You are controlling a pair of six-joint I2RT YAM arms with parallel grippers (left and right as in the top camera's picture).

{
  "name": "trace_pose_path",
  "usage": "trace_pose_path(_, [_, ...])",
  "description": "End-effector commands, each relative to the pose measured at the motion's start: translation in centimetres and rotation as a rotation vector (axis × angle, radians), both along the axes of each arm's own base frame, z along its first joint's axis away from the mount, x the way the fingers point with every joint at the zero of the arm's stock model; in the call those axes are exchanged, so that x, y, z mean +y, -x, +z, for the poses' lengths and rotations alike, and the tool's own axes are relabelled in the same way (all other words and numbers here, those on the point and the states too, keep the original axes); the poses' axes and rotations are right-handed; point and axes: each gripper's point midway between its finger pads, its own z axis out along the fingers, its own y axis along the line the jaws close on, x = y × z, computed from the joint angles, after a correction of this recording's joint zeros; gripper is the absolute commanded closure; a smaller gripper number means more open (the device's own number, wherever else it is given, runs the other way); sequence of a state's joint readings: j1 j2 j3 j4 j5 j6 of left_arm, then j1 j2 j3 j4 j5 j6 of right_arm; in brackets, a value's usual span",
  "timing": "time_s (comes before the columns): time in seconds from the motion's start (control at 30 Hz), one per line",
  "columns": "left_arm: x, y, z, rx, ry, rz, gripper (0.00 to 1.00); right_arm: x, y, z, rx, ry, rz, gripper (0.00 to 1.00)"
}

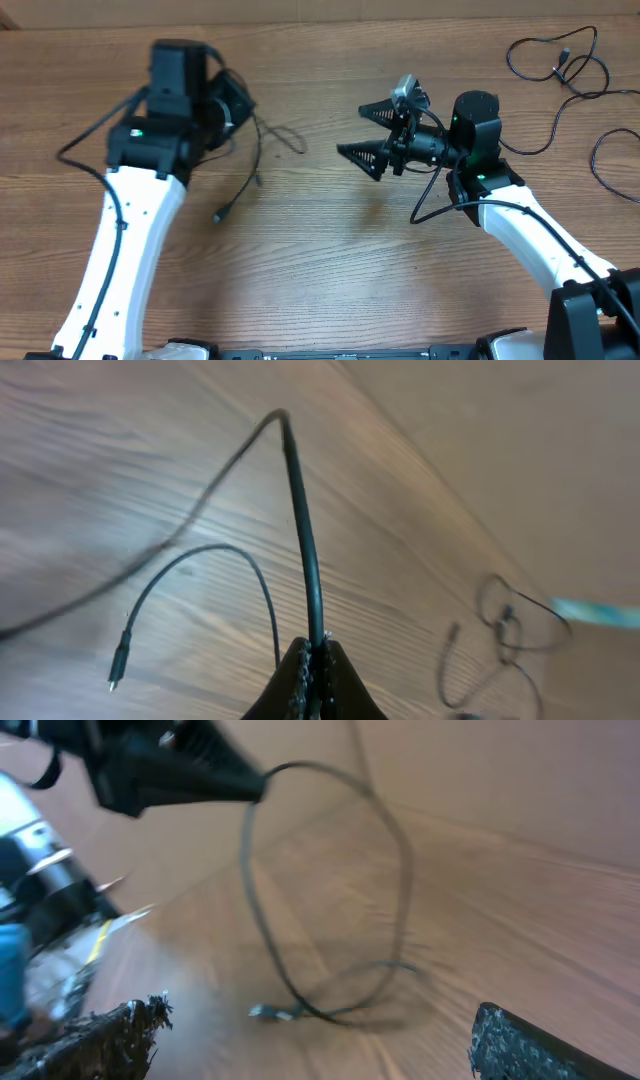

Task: Untangle cables

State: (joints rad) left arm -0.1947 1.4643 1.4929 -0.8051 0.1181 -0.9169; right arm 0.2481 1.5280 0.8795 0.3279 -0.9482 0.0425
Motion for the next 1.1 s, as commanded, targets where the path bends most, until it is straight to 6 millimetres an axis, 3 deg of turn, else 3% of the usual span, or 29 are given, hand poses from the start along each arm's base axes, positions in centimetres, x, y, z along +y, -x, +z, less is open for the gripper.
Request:
trace_pose_path(0.0, [-3.7,-0.1,1.5,-0.059,0.022,-0.004,0.96,2.8,2.8,0.4,-0.032,-0.011,0.149,0.0])
trace_pose_path(0.1, [-5.4,0.0,2.0,-0.098,-0.008,-0.019,0.96,3.8,2.9,0.1,-0.044,0.008,0.13,0.0])
trace_pose_path(0.2, [-6.9,0.7,1.9,-0.095,-0.005,-0.055,0.96,3.7,1.8,-0.4,-0.043,0.035,0.056,0.0])
trace_pose_path(0.4, [-8.9,1.6,1.9,-0.093,0.002,-0.095,0.96,3.7,1.8,-0.4,-0.044,0.035,0.055,0.0])
trace_pose_path(0.6, [-10.2,2.2,-0.4,-0.023,-0.026,-0.13,0.96,3.7,1.7,-0.2,-0.056,0.032,0.05,0.0])
trace_pose_path(0.67, [-10.6,2.3,-1.3,0.005,-0.03,-0.145,0.96,3.6,1.4,-0.2,-0.058,0.036,0.036,0.08])
trace_pose_path(0.83, [-11.4,2.4,-1.9,0.027,-0.013,-0.171,0.96,3.4,0.9,-0.5,-0.051,0.048,0.004,0.66])
trace_pose_path(0.97, [-11.6,2.2,-1.6,0.015,-0.003,-0.177,0.96,3.4,0.9,-0.5,-0.051,0.05,0.0,0.67])
trace_pose_path(1.0, [-11.7,2.2,-1.6,0.015,0.0,-0.178,0.96,3.4,0.9,-0.5,-0.051,0.049,0.001,0.64])
trace_pose_path(1.07, [-11.9,2.3,-1.5,0.015,0.014,-0.19,0.96,3.4,0.9,-0.5,-0.05,0.05,0.0,0.47])
